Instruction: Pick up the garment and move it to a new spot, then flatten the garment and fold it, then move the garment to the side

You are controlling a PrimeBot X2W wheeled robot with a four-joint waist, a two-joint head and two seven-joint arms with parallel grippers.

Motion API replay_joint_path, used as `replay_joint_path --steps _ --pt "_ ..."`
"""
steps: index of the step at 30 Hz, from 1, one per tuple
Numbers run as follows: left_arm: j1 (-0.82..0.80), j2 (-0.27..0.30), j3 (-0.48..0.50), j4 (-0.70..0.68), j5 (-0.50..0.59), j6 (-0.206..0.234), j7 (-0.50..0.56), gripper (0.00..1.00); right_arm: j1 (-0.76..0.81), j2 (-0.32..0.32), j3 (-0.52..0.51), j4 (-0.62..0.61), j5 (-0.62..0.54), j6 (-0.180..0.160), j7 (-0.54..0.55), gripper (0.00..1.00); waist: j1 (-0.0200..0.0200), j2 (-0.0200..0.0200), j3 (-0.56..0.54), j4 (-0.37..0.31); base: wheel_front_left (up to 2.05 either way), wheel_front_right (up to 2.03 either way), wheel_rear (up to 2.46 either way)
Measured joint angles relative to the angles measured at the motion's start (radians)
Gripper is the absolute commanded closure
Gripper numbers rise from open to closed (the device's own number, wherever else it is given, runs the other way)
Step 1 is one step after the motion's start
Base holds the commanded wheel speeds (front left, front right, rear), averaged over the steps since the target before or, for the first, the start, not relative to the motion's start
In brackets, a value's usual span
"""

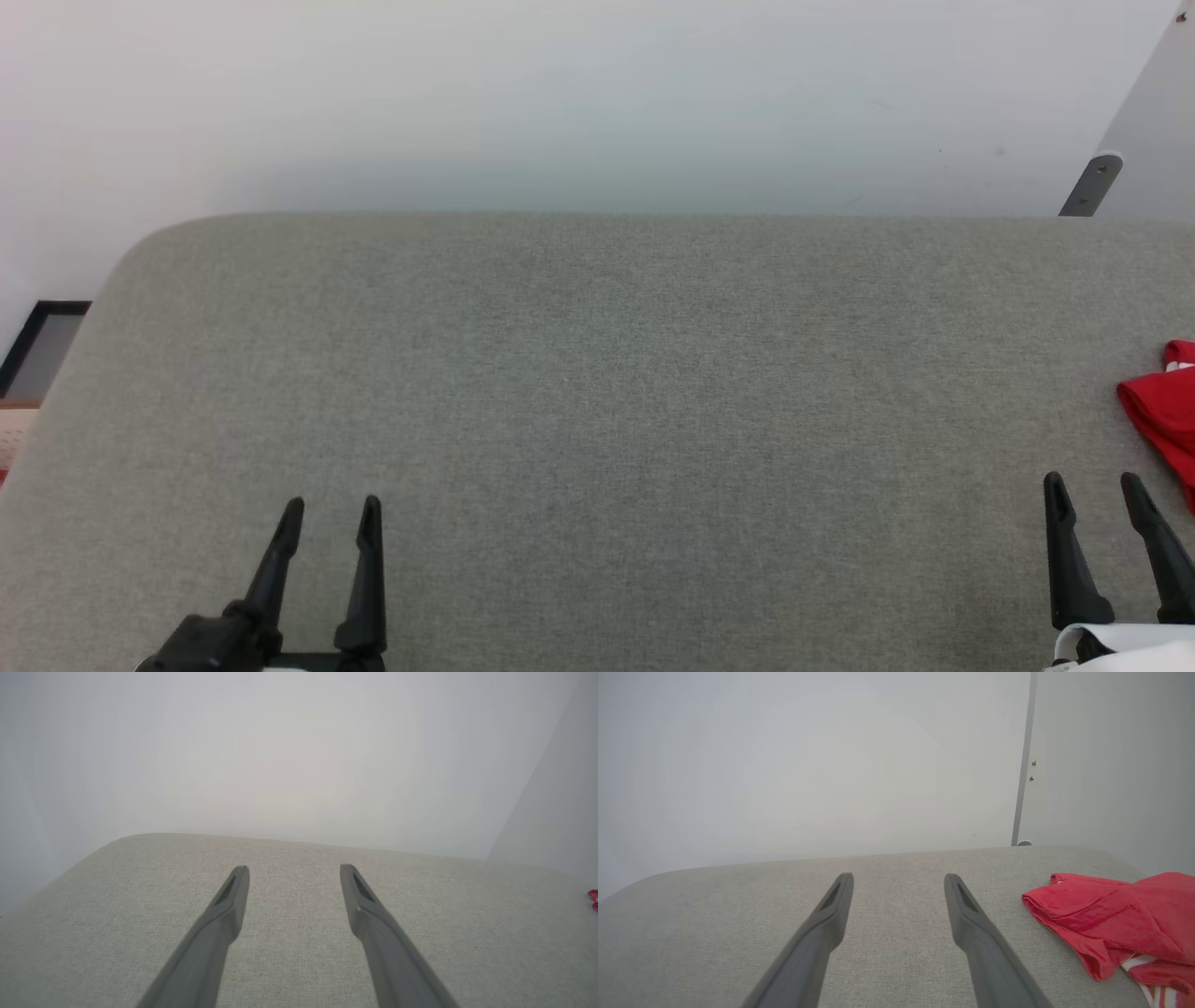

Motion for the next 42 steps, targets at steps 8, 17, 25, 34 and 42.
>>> replay_joint_path --steps 8,17,25,34,42 --pt "0.026 -0.011 0.011 -0.012 0.0 0.0 0.0 0.0 0.009 0.023 -0.014 -0.034 0.0 0.0 0.007 0.0 0.0001 0.0 0.003 -0.005 0.0 0.0 0.0" --pt "0.026 -0.014 0.006 -0.005 -0.011 0.0 0.0 0.0 0.013 0.031 -0.012 -0.039 0.0 0.0 0.008 0.0 0.0 0.0 0.005 -0.003 0.0 0.0 0.0" --pt "0.024 -0.013 0.0 -0.006 -0.027 0.0 0.0 0.0 0.01 0.035 -0.02 -0.036 0.004 0.0 0.007 0.0 0.0 0.0 -0.003 -0.001 0.0 0.0 0.0" --pt "0.025 -0.007 -0.007 0.004 -0.029 0.0 0.0 0.0 0.003 0.037 -0.02 -0.036 0.005 0.0 0.01 0.0 0.0 0.0 -0.012 -0.007 0.0 0.0 0.0" --pt "0.025 -0.005 -0.015 0.022 -0.028 0.0 0.0 0.0 0.003 0.039 -0.022 -0.036 0.01 0.0 0.013 0.0 0.0 0.0 -0.018 -0.011 0.0 0.0 0.0"
